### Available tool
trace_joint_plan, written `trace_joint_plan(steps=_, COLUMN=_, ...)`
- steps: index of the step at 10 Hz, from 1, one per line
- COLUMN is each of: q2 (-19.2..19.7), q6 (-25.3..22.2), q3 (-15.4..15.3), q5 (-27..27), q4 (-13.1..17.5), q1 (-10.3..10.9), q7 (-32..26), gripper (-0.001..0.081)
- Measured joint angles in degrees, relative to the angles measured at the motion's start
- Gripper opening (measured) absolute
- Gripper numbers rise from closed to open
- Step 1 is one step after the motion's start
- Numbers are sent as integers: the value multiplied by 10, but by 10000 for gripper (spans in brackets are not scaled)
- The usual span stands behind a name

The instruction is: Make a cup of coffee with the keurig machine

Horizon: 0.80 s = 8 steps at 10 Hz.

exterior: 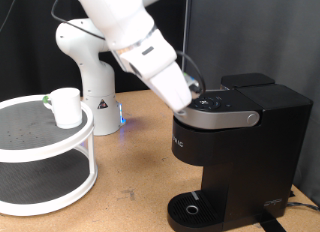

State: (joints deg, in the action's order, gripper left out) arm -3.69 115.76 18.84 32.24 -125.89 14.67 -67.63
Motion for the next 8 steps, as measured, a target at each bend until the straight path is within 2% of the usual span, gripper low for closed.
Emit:
trace_joint_plan(steps=2, q2=10, q6=19, q3=2, q5=13, q4=-10, q1=0, q7=-15, gripper=0)
trace_joint_plan(steps=8, q2=10, q6=11, q3=8, q5=44, q4=-12, q1=-2, q7=-47, gripper=0)
